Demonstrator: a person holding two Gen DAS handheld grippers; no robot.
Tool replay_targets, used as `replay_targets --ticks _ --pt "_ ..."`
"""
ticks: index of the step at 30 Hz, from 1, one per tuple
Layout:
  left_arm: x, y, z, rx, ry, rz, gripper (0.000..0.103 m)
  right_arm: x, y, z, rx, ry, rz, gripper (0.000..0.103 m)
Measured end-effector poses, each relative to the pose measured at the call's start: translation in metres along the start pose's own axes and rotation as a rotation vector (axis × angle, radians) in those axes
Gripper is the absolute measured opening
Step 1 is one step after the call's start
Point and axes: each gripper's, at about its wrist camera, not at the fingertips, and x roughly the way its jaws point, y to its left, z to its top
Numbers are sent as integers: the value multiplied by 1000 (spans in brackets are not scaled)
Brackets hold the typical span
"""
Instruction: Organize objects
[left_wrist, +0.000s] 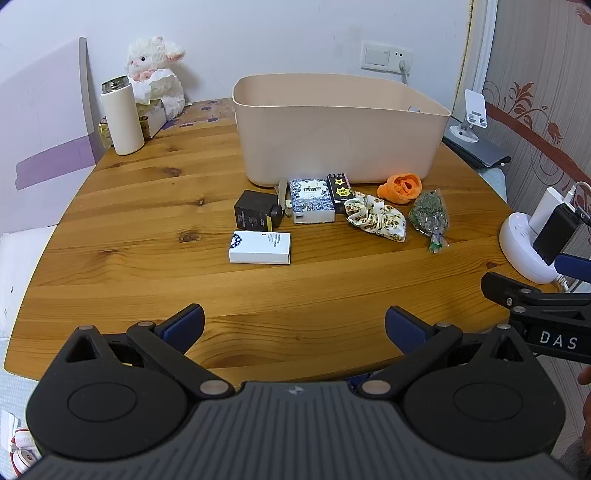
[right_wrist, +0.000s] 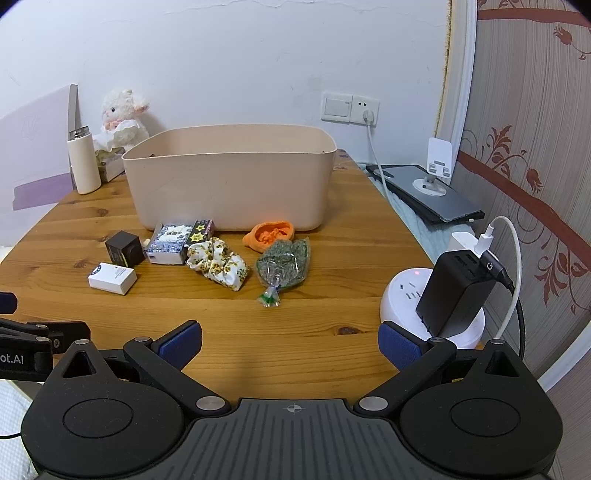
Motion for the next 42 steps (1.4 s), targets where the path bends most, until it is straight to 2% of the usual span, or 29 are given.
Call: replay_targets --ticks 12,28,42 --pt "6 2 4 -20 20 -15 103 3 0 4 -2 1 2 103" --pt "19 6 11 -27 45 1 103 12 -1 9 5 14 5 103" --pt "44 10 23 -39 78 0 103 32 -6 16 21 40 -4 103"
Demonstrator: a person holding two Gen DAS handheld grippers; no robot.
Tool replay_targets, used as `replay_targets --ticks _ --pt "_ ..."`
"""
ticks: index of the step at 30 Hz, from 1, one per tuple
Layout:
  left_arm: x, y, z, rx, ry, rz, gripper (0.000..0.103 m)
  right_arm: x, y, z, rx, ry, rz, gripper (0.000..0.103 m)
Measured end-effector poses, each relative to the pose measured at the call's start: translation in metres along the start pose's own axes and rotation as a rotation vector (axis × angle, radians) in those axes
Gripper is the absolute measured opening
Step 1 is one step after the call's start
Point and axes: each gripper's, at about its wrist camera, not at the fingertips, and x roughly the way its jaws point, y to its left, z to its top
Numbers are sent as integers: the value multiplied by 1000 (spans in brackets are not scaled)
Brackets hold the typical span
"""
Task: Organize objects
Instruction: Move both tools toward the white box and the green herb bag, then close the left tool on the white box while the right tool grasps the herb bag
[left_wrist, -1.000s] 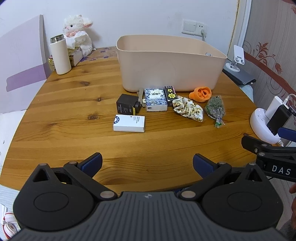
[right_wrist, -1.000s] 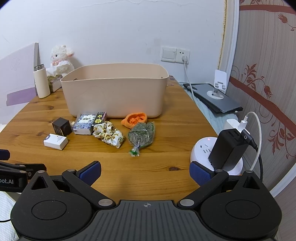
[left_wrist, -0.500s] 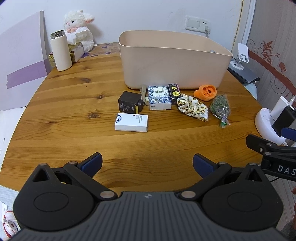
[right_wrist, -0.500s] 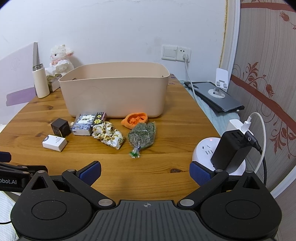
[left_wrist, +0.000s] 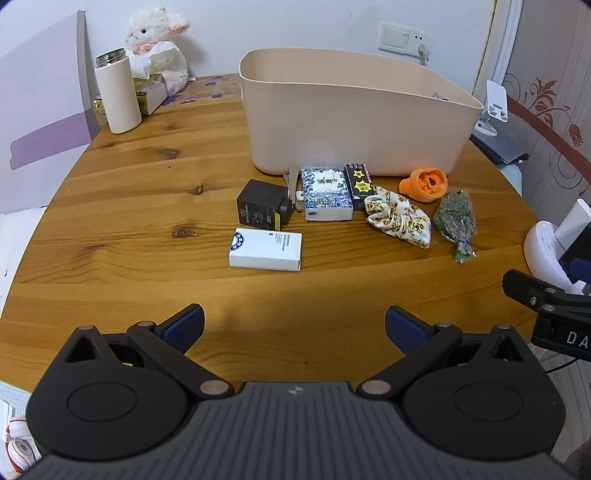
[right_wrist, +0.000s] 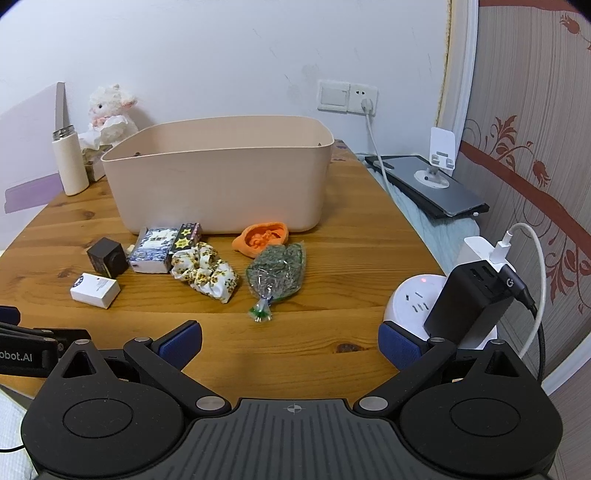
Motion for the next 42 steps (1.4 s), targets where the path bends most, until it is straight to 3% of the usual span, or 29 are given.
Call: replay_targets --ticks 16,26,30,32,34,36,42 --pt "49 6 21 3 7 -1 103 47 0 12 -9 37 10 102" --pt "82 20 30 13 34 15 101 89 5 19 -39 82 12 91" --pt "82 21 35 22 8 20 84 103 8 21 -47 94 19 76" --pt "81 22 37 19 0 21 68 106 10 22 -50 88 31 67" --pt "80 24 39 16 2 20 61 106 12 24 -50 82 47 45" --pt "79 25 40 13 8 12 61 105 14 24 -47 78 68 38" --pt "71 28 36 0 12 -33 60 97 15 20 -38 64 64 33"
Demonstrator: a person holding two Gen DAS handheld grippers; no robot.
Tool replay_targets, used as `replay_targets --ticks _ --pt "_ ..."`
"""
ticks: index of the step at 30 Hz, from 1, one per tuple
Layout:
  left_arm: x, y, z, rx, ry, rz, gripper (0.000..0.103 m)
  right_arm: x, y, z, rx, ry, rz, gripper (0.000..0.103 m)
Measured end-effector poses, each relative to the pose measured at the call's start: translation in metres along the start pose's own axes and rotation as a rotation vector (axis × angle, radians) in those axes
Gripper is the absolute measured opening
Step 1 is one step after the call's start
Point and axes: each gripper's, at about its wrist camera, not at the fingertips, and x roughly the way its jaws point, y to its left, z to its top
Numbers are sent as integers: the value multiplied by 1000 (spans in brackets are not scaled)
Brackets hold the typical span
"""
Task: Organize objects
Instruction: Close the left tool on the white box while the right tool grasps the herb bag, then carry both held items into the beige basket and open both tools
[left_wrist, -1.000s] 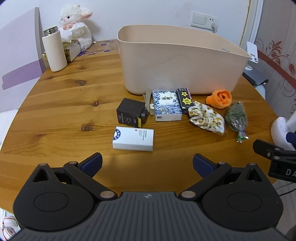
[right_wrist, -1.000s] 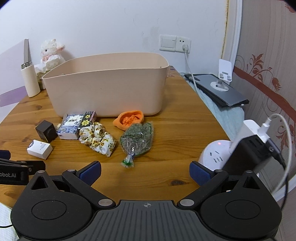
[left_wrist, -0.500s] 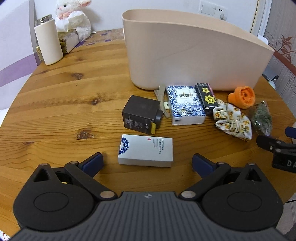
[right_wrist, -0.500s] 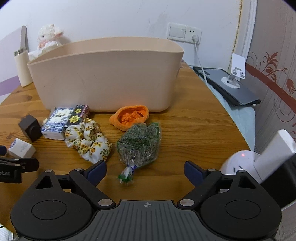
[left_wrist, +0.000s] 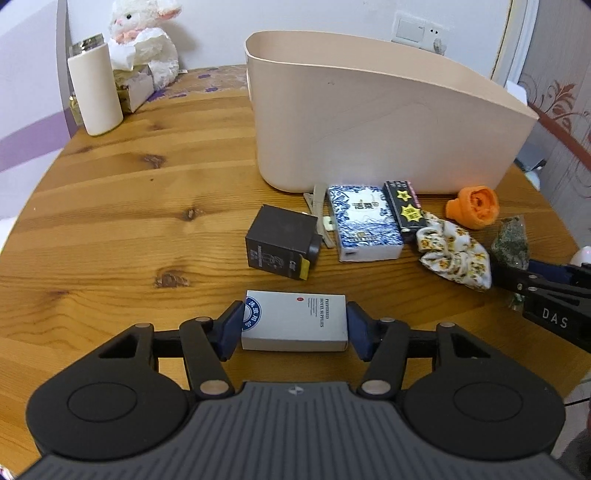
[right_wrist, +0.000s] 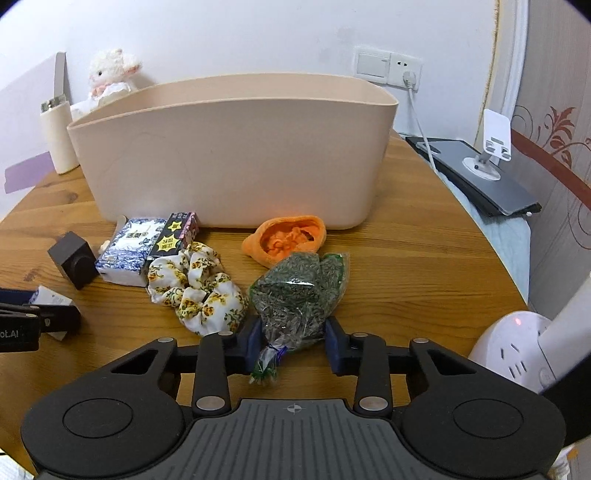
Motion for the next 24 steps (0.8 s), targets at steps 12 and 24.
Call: replay_targets --ticks 12,24 --pt "-55 -5 38 48 -196 -5 60 -58 -8 34 26 -207 -38 33" --pt "-58 -8 140 9 -337 -37 60 -71 3 106 -30 -370 -33 33"
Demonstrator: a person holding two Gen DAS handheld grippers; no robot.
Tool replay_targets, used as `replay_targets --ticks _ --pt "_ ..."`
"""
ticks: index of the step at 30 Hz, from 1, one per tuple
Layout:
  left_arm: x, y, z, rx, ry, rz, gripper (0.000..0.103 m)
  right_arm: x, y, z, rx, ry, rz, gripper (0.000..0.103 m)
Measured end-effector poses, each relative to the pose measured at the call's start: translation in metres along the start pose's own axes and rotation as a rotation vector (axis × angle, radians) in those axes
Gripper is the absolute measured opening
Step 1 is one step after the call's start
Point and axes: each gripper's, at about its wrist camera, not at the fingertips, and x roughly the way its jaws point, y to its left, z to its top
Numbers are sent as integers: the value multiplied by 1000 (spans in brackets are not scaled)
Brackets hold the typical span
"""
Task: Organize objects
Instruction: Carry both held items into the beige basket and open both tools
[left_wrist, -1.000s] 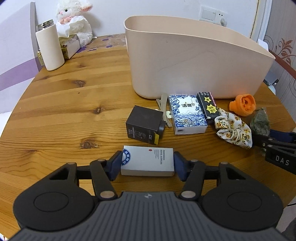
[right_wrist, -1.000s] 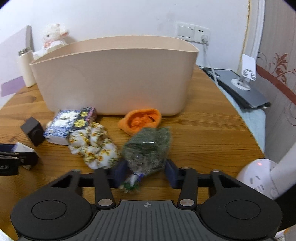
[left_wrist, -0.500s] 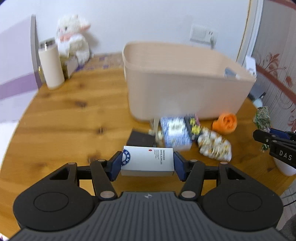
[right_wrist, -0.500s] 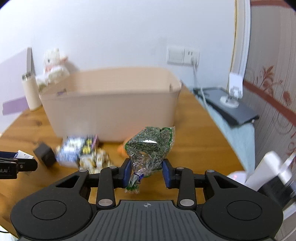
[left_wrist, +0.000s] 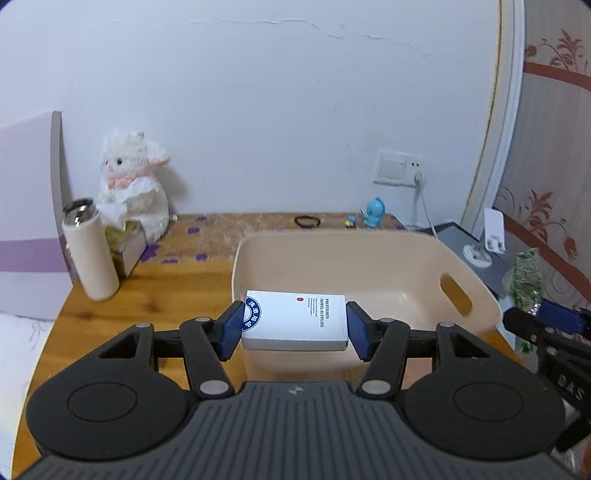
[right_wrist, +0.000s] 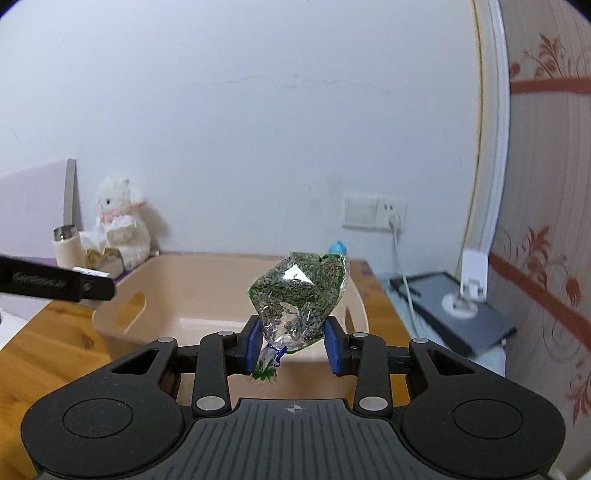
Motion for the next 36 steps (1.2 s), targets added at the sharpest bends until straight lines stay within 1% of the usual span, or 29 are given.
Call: replay_targets --ticks 3,6,9,12,19,20,21,23,25,26,27,28,34,36 --pt "18 -7 16 25 0 23 60 14 1 14 -3 -14 14 33" --pt "44 -13 25 44 31 32 60 38 1 23 1 7 30 33" --pt "72 -22 22 77 72 65 60 66 4 25 -5 47 30 33" --pt "97 -32 12 133 118 102 60 93 1 19 -2 114 45 33" --pt "141 -47 -10 199 244 106 60 130 8 -1 -40 239 50 33" --pt "139 -46 -8 200 224 109 60 131 8 -3 -46 248 49 33" --pt "138 -46 -7 199 221 110 60 133 9 -5 -52 259 48 33" --pt "139 -45 -5 194 237 91 61 134 9 -6 -57 275 46 34" --pt "138 -46 -5 196 246 85 62 134 9 -7 -60 283 37 47" --pt "136 -46 -4 199 249 85 67 130 8 -6 -62 275 33 49" --pt "132 -46 -4 198 245 82 71 126 8 -5 -61 263 33 55" --pt "128 -45 -3 193 233 80 78 123 7 -4 -58 255 33 61" --pt "91 -39 4 188 163 92 92 94 3 4 -37 219 22 77" --pt "79 -33 4 173 144 92 93 81 3 4 -31 208 23 80"
